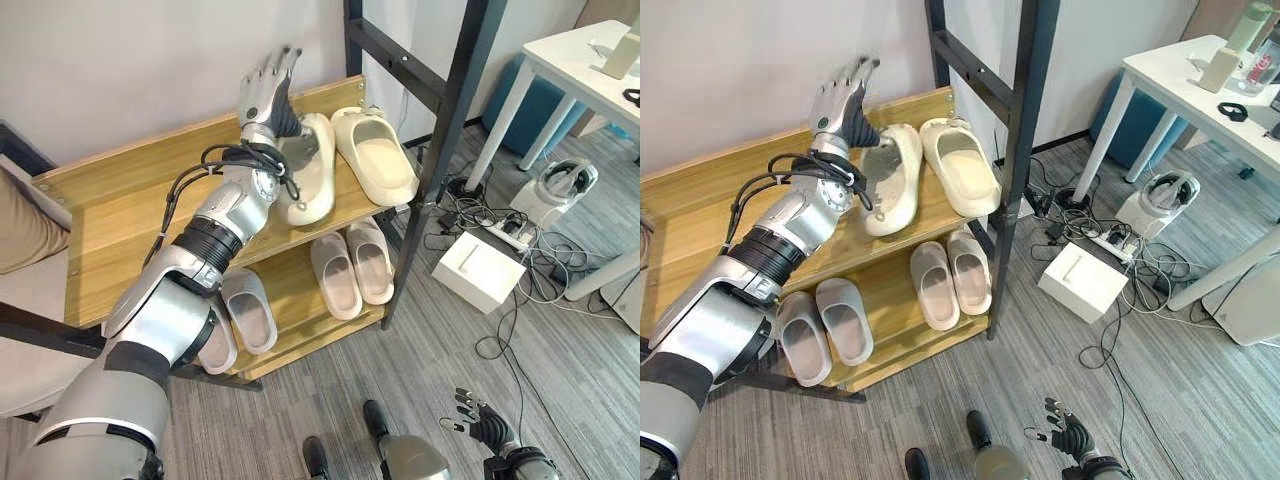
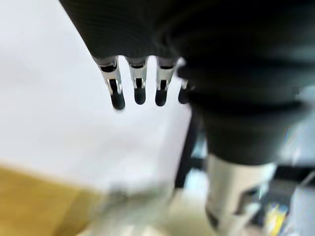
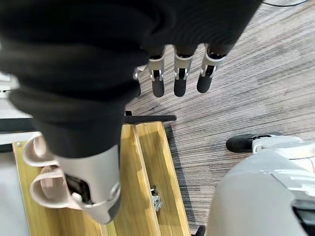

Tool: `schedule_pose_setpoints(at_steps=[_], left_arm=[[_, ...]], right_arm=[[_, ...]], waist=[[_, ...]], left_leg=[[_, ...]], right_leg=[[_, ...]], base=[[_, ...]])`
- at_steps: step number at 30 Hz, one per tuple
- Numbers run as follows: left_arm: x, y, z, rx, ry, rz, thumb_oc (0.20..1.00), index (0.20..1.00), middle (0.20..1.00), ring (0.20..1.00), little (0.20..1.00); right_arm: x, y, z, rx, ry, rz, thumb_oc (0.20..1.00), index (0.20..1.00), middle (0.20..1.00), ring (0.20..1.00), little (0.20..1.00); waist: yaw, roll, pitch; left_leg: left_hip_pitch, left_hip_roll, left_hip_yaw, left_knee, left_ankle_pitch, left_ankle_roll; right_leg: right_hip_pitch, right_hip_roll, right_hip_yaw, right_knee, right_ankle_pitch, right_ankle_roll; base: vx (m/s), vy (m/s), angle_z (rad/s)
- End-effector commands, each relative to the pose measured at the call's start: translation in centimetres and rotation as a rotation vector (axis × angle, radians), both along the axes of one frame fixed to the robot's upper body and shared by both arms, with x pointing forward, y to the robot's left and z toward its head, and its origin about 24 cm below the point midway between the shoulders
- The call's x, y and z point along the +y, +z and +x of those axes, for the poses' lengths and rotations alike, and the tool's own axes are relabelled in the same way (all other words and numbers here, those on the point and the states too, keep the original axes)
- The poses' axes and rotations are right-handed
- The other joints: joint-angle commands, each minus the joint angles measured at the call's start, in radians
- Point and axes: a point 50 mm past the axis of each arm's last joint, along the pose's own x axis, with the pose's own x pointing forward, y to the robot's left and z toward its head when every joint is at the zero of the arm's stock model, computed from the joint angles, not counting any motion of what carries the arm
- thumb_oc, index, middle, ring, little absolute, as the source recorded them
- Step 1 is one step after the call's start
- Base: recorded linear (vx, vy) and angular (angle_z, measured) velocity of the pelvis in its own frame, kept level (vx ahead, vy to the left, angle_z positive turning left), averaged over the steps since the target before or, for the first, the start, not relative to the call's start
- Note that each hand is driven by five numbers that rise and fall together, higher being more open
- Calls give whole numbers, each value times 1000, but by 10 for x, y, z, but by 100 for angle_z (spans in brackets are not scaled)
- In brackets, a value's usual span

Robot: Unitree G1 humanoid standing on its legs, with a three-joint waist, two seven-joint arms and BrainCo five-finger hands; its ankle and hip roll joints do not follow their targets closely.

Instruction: Arrange the slippers neatly on the shoe rack.

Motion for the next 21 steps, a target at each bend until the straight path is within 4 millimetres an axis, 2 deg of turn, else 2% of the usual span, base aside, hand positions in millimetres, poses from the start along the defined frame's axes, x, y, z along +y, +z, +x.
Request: schedule_pose_setpoints(at_steps=[1, 5, 12, 14, 16, 19, 20, 21], left_arm=[[13, 22, 2, -65, 21, -96, 1000, 1000, 1000, 1000, 1000], [13, 15, 0, -38, -27, -153, 1000, 1000, 1000, 1000, 1000], [11, -18, -2, 86, -90, -176, 1000, 1000, 1000, 1000, 1000], [13, -33, -7, 133, -136, -246, 1000, 1000, 1000, 1000, 1000], [9, -65, -18, 243, -264, -453, 1000, 1000, 1000, 1000, 1000], [7, -101, -28, 401, -381, -677, 1000, 1000, 1000, 1000, 1000], [6, -109, -30, 443, -412, -740, 1000, 1000, 1000, 1000, 1000], [6, -109, -30, 444, -412, -740, 1000, 1000, 1000, 1000, 1000]], right_arm=[[-9, 13, -1, -58, 18, -33, 1000, 1000, 1000, 1000, 1000], [-8, 12, 1, -56, 20, -34, 1000, 1000, 1000, 1000, 1000], [-6, 6, -4, -18, 19, -33, 1000, 1000, 1000, 1000, 1000], [-4, 4, -4, -12, 19, -32, 1000, 1000, 1000, 1000, 1000], [-1, 2, -7, -6, 8, -29, 1000, 1000, 1000, 1000, 1000], [1, 1, -6, -2, 6, -27, 1000, 1000, 1000, 1000, 1000], [2, 2, -5, -4, 8, -29, 1000, 1000, 1000, 1000, 1000], [2, 2, -6, -3, 8, -29, 1000, 1000, 1000, 1000, 1000]], waist=[[13, -40, -41], [22, -42, -45], [47, -51, -55], [58, -53, -55], [74, -55, -54], [85, -54, -54], [88, -54, -55], [88, -54, -56]], left_leg=[[50, 11, -11, -6, 7, -54], [52, 10, -18, -6, 7, -52], [52, 7, -44, -6, 8, -49], [52, 6, -48, -6, 8, -48], [53, 3, -54, -6, 10, -46], [55, 1, -58, -6, 12, -46], [56, 1, -60, -6, 12, -45], [57, 1, -60, -6, 12, -45]], right_leg=[[86, -40, -43, 20, -58, 90], [91, -41, -50, 17, -57, 90], [106, -44, -71, 15, -61, 87], [108, -45, -75, 13, -60, 87], [114, -47, -83, 10, -59, 85], [119, -47, -90, 7, -58, 83], [122, -48, -91, 7, -58, 82], [122, -48, -91, 6, -59, 82]], base=[[-3, 14, 6], [4, 10, 14], [4, -1, 10], [-5, 2, 5], [-1, 9, 2], [-1, 10, 4], [-3, 12, 13], [-1, 12, 20]])
